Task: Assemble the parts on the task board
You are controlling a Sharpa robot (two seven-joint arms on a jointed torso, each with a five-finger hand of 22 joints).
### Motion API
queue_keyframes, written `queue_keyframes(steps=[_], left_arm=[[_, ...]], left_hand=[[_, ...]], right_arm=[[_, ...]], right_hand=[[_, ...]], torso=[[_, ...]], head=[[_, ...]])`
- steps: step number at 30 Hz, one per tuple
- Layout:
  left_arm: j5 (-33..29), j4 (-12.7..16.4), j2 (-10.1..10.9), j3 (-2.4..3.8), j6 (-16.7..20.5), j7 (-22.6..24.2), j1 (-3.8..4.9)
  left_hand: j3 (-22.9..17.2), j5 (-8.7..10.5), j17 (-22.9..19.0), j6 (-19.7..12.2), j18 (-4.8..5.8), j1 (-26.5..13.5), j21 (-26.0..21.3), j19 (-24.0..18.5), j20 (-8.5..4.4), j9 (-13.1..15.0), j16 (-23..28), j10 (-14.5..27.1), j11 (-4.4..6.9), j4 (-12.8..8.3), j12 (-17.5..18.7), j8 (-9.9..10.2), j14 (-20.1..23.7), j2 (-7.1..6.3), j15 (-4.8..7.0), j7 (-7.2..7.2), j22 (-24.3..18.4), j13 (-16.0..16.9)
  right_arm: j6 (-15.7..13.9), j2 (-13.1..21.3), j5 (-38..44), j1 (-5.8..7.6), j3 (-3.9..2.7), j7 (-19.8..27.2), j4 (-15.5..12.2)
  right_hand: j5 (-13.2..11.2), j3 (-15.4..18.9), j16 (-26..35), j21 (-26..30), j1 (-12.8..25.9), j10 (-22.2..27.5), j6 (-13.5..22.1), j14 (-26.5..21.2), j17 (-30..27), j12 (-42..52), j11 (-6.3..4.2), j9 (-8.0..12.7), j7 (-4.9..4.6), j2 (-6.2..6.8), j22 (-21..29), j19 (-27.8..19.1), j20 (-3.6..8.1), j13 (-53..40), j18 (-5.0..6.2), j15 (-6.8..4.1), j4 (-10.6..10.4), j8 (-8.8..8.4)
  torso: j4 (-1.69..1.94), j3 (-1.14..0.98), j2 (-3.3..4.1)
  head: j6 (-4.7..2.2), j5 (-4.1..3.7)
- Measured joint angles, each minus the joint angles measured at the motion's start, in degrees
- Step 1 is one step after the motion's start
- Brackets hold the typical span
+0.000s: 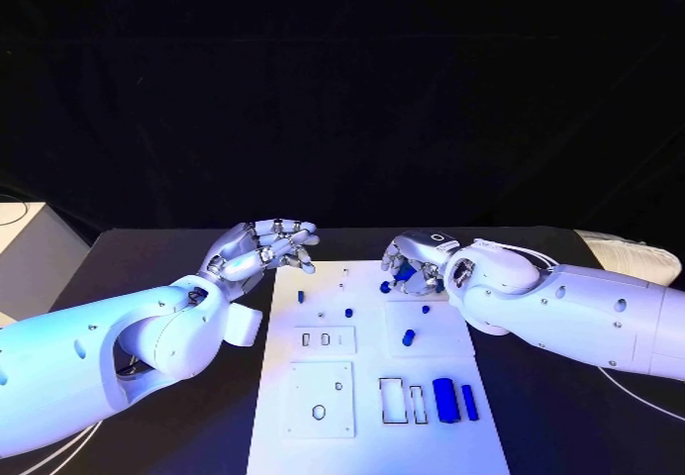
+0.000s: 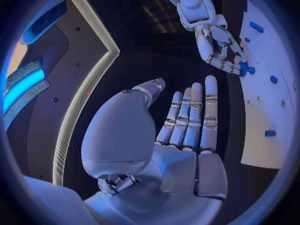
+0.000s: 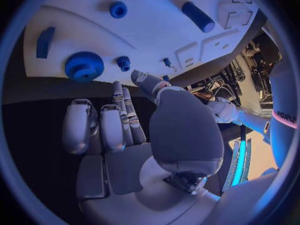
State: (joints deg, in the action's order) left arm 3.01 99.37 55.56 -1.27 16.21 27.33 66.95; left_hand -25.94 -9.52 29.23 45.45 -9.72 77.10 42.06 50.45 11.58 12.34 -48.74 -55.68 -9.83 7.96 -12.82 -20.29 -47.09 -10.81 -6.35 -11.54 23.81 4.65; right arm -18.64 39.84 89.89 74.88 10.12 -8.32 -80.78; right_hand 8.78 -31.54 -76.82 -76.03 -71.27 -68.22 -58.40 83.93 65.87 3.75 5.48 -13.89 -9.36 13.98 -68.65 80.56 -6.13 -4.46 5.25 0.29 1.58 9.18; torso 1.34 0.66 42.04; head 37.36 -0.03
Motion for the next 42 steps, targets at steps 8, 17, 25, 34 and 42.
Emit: queue_keyframes(steps=[8,17,25,34,42], left_arm=[[0.03,0.06,0.14,0.04,-0.18,-0.18,0.06],[0.04,0.1,0.25,0.08,-0.3,-0.34,0.09],[0.06,0.08,0.31,0.11,-0.31,-0.49,0.11],[0.06,-0.06,0.33,0.12,-0.29,-0.58,0.12],[0.05,-0.23,0.31,0.13,-0.28,-0.69,0.13]], left_hand=[[-0.16,0.0,-0.06,0.0,0.01,-0.23,0.44,-0.19,0.19,0.0,-0.22,0.4,0.0,-0.16,0.0,0.0,0.21,-0.23,-0.21,0.0,0.22,-0.05],[-0.16,0.0,-0.06,0.0,0.01,-0.23,0.66,-0.19,0.19,-0.01,-0.22,0.4,0.0,-0.16,0.0,0.0,0.41,-0.23,-0.01,0.0,0.31,-0.05],[-0.16,0.0,-0.1,-0.2,0.01,-0.46,0.66,-0.39,-0.01,-0.02,-0.45,0.82,0.0,-0.16,0.0,0.0,0.62,0.0,-0.21,-0.21,0.38,-0.1],[-0.32,0.0,-0.1,-0.2,0.01,-0.45,0.93,-0.59,0.19,-0.02,-0.45,0.81,0.0,-0.31,0.0,0.0,0.62,0.0,-0.22,-0.21,0.54,-0.1],[-0.32,0.0,-0.1,-0.2,0.01,-0.45,0.93,-0.59,0.19,-0.02,-0.45,0.81,0.0,-0.31,0.0,0.0,0.62,0.0,-0.22,-0.21,0.62,-0.1]], right_arm=[[1.5,-0.56,1.85,-0.44,0.03,-1.14,0.39],[2.44,-1.02,3.77,-0.69,0.03,-2.26,0.6],[2.39,-1.46,5.16,-0.96,0.03,-2.97,0.46],[1.95,-1.64,6.08,-1.06,0.02,-3.62,0.34],[1.68,-2.05,6.4,-1.11,0.01,-4.31,0.27]], right_hand=[[0.0,-0.01,-0.17,-0.02,0.0,0.0,0.0,0.0,0.11,0.0,0.0,-0.06,0.0,0.0,-0.05,0.0,0.0,-0.02,0.01,0.0,-0.31,0.0],[0.0,0.07,-0.45,-0.41,0.01,0.2,-0.19,0.0,0.13,0.0,-0.2,-0.39,0.19,-0.01,-0.56,0.2,-0.21,-0.24,0.01,0.0,-0.87,0.0],[0.0,0.0,-0.78,-1.19,0.03,-0.33,-0.8,0.0,0.33,0.23,-0.31,-0.83,0.36,-0.03,-1.87,0.64,-0.19,-0.55,-0.87,0.0,-1.58,0.35],[0.0,-0.12,-1.01,-1.69,0.06,-0.84,-0.97,0.0,0.34,0.23,-0.41,-1.02,0.53,-0.06,-2.57,0.82,-0.01,-0.69,-0.87,0.0,-2.01,0.57],[-0.22,-0.48,-1.45,-2.63,0.4,-1.97,-1.63,0.0,0.43,0.45,-0.93,-1.51,0.77,-0.43,-3.97,1.37,0.13,-1.08,-0.87,0.0,-2.7,1.03]], torso=[[0.02,0.0,0.48],[0.09,0.01,0.86],[0.08,-0.01,1.09],[0.08,-0.03,1.31],[0.08,-0.03,1.52]], head=[[-0.23,0.19],[-0.25,0.2],[-0.12,0.34],[-0.14,0.42],[-0.17,0.5]])
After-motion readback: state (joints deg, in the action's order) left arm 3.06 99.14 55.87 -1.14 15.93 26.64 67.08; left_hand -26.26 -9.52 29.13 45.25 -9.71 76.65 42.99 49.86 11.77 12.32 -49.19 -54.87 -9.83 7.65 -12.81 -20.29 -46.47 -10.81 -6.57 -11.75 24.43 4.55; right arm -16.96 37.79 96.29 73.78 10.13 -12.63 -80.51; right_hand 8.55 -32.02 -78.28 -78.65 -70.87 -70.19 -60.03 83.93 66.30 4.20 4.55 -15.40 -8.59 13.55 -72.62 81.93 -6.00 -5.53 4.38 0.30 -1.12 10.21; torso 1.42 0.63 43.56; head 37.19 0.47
